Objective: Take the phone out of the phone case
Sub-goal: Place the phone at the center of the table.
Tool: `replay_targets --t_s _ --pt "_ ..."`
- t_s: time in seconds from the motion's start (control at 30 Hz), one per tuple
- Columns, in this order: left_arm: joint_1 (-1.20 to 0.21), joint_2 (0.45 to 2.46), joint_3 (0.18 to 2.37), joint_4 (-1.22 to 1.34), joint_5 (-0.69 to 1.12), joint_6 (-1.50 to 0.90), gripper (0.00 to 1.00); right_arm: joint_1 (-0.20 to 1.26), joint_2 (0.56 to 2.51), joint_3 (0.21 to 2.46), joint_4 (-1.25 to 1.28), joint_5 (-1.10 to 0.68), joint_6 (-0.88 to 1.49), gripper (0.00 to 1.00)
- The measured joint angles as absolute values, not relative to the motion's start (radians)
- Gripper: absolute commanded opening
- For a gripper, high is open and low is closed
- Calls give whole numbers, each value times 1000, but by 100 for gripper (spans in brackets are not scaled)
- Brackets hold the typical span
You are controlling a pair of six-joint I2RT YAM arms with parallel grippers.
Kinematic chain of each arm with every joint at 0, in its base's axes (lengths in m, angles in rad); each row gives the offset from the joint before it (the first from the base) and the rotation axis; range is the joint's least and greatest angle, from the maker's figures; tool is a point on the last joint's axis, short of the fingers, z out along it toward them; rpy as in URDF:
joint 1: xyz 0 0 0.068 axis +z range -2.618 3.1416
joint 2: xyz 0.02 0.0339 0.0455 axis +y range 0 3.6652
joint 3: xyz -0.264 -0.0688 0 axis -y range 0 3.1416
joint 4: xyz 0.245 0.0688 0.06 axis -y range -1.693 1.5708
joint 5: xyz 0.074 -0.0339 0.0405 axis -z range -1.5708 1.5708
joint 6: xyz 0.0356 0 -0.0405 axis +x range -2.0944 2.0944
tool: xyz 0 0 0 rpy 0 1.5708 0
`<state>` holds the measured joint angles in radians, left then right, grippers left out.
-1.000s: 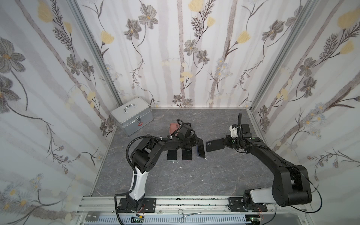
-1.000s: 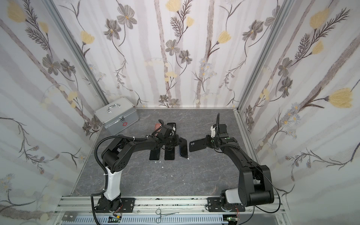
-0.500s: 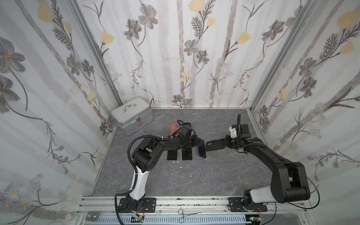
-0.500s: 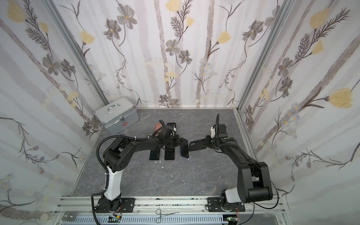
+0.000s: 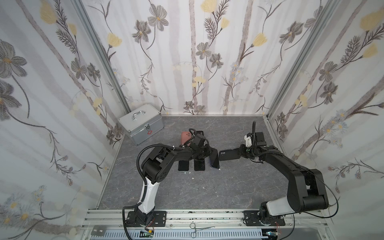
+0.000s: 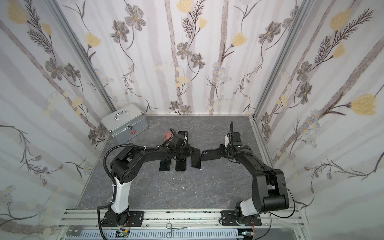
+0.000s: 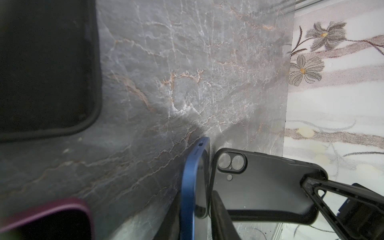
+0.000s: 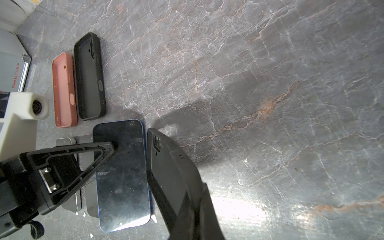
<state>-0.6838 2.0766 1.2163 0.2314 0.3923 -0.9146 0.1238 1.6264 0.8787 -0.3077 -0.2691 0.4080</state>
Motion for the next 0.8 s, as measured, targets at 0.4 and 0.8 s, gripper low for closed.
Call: replay_targets --t_s 0.4,0.8 --pt "-688 2076 1204 230 372 -920 32 119 1637 894 -314 -236 398 0" --pt "-686 2050 1191 212 314 -925 33 117 1638 904 -319 -210 388 0"
